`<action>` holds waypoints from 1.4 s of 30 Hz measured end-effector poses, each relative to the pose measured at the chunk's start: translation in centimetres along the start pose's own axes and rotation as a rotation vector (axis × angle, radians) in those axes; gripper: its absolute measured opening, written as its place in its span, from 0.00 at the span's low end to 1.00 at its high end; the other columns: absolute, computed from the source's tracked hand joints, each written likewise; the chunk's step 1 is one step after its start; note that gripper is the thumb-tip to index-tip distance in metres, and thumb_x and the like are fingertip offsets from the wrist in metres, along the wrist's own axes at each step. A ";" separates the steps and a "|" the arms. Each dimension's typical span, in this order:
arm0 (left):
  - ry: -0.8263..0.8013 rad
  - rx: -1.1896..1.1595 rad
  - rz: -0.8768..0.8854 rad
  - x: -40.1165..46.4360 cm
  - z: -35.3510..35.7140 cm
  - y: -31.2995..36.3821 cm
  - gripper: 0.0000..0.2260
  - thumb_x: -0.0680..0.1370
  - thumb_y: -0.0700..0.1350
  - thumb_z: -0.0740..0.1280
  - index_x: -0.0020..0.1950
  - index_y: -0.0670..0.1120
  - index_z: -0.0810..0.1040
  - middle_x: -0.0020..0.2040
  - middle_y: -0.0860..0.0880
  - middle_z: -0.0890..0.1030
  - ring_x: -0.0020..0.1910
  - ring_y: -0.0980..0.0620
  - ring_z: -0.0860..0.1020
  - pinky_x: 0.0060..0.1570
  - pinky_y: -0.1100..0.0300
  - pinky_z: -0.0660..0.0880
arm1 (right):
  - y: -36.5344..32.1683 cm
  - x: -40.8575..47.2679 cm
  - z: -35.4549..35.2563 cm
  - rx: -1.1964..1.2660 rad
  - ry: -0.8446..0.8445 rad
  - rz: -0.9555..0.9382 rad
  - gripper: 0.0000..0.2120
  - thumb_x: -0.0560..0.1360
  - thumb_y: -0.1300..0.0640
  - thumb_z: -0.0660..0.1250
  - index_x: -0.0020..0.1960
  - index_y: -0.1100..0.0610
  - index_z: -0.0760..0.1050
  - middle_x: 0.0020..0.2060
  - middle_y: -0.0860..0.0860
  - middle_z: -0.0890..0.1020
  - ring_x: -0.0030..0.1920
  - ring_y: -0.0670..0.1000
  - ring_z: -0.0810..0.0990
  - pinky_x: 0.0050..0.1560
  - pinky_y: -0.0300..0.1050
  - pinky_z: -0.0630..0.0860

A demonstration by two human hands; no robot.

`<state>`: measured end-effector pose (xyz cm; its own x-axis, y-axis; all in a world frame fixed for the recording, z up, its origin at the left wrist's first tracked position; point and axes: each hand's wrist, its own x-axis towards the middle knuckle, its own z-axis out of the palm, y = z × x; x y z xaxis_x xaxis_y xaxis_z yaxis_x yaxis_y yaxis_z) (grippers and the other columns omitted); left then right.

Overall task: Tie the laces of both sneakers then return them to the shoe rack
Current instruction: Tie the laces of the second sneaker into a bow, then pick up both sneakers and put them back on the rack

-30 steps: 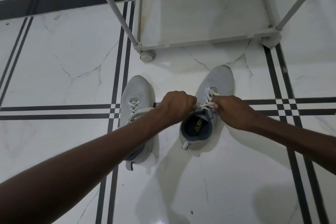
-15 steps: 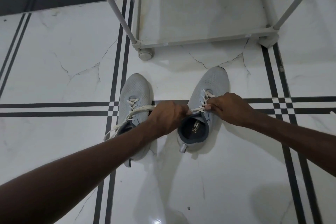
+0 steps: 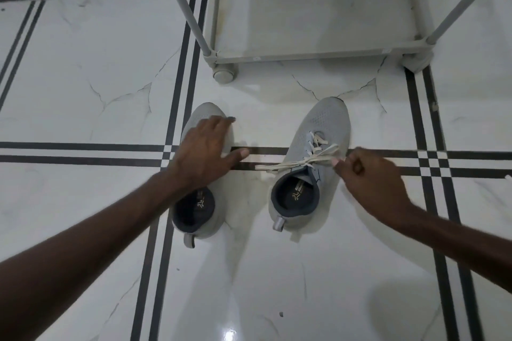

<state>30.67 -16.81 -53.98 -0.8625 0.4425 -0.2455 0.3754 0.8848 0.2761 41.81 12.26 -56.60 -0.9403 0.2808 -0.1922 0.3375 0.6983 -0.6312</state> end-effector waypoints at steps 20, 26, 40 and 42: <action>-0.112 -0.571 -0.537 -7.1 4.9 -3.1 0.23 0.67 0.50 0.74 0.61 0.52 0.75 0.45 0.53 0.82 0.43 0.54 0.81 0.38 0.62 0.75 | -3.3 1.7 4.1 -0.044 -0.394 0.095 0.27 0.69 0.54 0.73 0.65 0.53 0.69 0.46 0.48 0.79 0.48 0.54 0.79 0.40 0.43 0.69; -0.042 -0.659 -0.497 -7.3 5.4 -1.5 0.19 0.69 0.48 0.72 0.58 0.53 0.77 0.43 0.54 0.83 0.42 0.54 0.81 0.38 0.61 0.77 | -3.8 0.6 4.2 -0.044 -0.279 0.006 0.21 0.68 0.58 0.71 0.60 0.54 0.75 0.40 0.49 0.82 0.40 0.52 0.79 0.35 0.41 0.69; 0.081 -0.788 -0.459 -14.1 -21.2 4.0 0.16 0.69 0.46 0.69 0.56 0.56 0.78 0.42 0.50 0.83 0.42 0.53 0.80 0.43 0.58 0.77 | -23.9 -4.2 -15.1 -0.013 -0.219 -0.016 0.20 0.72 0.57 0.70 0.63 0.53 0.74 0.43 0.51 0.85 0.43 0.54 0.83 0.43 0.47 0.77; 0.103 -0.782 -0.439 -15.3 -26.7 5.1 0.16 0.68 0.48 0.68 0.56 0.55 0.78 0.42 0.49 0.83 0.42 0.51 0.80 0.44 0.55 0.77 | -27.8 -5.4 -19.2 -0.001 -0.185 -0.013 0.19 0.72 0.57 0.69 0.63 0.51 0.74 0.44 0.49 0.84 0.42 0.52 0.82 0.43 0.44 0.74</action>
<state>36.74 -22.97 -24.01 -0.9140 0.0395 -0.4038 -0.3008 0.6021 0.7396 38.32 4.01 -23.59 -0.9366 0.1454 -0.3189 0.3248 0.7022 -0.6336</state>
